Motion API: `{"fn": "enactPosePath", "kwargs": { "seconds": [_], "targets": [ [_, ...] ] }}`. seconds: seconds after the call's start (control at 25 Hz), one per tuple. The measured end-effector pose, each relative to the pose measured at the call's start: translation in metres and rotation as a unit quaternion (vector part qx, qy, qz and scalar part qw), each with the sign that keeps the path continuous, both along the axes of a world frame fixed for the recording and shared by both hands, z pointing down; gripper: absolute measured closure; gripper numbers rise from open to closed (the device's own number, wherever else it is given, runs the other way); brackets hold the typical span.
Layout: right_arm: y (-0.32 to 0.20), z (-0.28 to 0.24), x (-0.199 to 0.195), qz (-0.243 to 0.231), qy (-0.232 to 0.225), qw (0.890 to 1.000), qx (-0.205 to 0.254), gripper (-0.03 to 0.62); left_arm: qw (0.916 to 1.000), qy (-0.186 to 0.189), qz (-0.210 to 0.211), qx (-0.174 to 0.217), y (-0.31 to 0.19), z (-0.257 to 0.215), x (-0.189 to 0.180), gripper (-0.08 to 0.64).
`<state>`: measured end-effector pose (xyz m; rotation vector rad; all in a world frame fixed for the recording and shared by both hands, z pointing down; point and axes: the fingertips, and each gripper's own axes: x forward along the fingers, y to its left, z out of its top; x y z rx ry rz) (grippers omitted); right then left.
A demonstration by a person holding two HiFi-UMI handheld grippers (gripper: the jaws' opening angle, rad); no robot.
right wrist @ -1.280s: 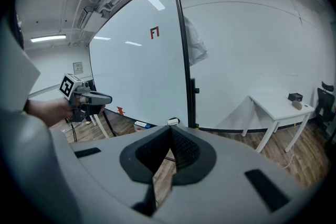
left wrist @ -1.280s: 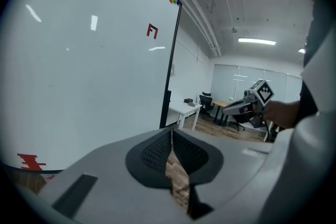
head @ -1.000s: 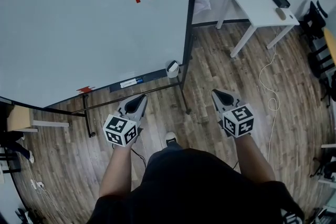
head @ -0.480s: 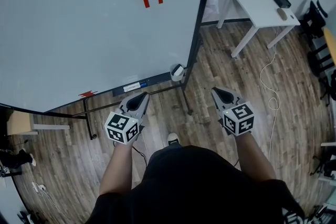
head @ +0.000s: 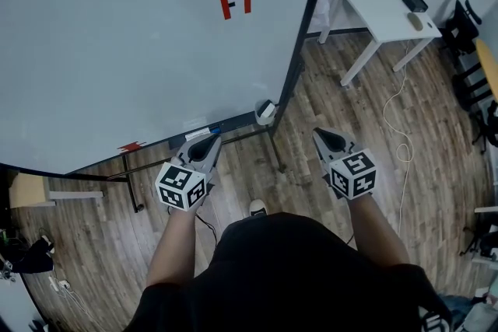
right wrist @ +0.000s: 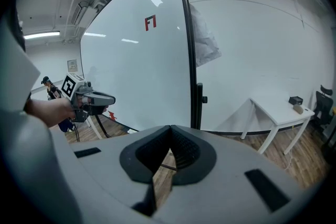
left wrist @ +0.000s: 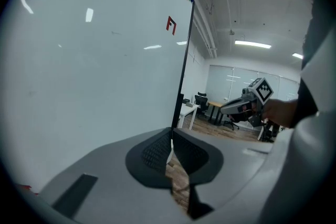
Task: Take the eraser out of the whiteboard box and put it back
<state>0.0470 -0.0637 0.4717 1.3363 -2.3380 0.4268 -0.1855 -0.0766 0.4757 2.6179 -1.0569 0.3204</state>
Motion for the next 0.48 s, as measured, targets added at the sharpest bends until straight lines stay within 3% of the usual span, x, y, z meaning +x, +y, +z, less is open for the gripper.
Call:
{"fn": "enactPosePath", "kwargs": {
  "seconds": [0.48],
  "targets": [
    [-0.002,-0.014,-0.023,-0.001,0.012,1.0,0.011,0.598,0.9998,0.01,0.013,0.014,-0.007,-0.01,-0.014,0.538]
  ]
}}
